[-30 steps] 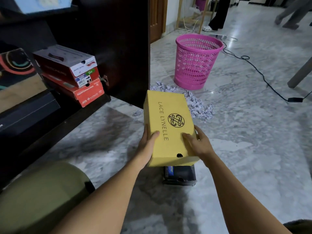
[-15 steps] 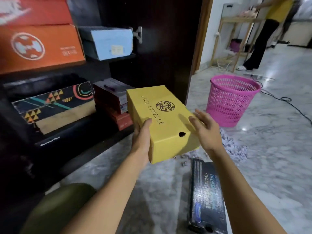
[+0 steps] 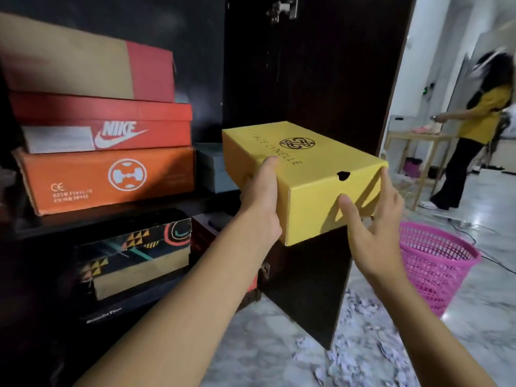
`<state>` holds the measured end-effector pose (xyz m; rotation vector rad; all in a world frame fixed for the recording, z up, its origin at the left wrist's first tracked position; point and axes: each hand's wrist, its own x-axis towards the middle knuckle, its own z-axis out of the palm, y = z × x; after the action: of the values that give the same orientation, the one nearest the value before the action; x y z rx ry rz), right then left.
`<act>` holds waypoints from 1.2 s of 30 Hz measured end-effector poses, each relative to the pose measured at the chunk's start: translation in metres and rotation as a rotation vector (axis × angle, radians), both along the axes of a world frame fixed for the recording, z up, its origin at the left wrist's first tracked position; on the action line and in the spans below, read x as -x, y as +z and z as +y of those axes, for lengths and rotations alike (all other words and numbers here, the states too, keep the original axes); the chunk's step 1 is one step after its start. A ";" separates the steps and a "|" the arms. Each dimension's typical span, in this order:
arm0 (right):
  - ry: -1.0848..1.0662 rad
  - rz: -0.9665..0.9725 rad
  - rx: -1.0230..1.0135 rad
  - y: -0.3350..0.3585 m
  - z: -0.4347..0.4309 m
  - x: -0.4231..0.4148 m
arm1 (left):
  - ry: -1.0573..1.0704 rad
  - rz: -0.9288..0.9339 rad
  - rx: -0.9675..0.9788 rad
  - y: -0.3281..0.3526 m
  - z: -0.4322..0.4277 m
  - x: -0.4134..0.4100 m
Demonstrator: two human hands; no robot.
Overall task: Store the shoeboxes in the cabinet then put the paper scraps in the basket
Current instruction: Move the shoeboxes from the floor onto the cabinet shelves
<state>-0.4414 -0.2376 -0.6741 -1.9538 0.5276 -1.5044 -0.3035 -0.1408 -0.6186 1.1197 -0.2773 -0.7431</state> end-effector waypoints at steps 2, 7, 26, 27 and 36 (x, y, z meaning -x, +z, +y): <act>0.002 0.003 0.012 0.022 -0.007 -0.024 | 0.020 -0.019 0.012 0.024 -0.009 -0.019; 0.066 0.021 -0.019 0.060 -0.032 -0.089 | 0.113 -0.073 -0.038 0.062 -0.037 -0.076; 0.071 0.176 -0.183 0.076 -0.095 -0.263 | 0.429 -0.905 -0.117 0.041 -0.073 -0.212; 0.013 0.149 -0.122 0.070 -0.092 -0.265 | 0.443 -0.978 -0.094 0.035 -0.075 -0.217; 0.073 0.350 0.012 0.061 -0.088 -0.313 | 0.426 -1.041 -0.269 0.051 -0.095 -0.271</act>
<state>-0.1281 -0.3260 -0.6131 -2.2342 0.5867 -1.1276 -0.0326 -0.2362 -0.5681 1.6904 -0.7924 0.2488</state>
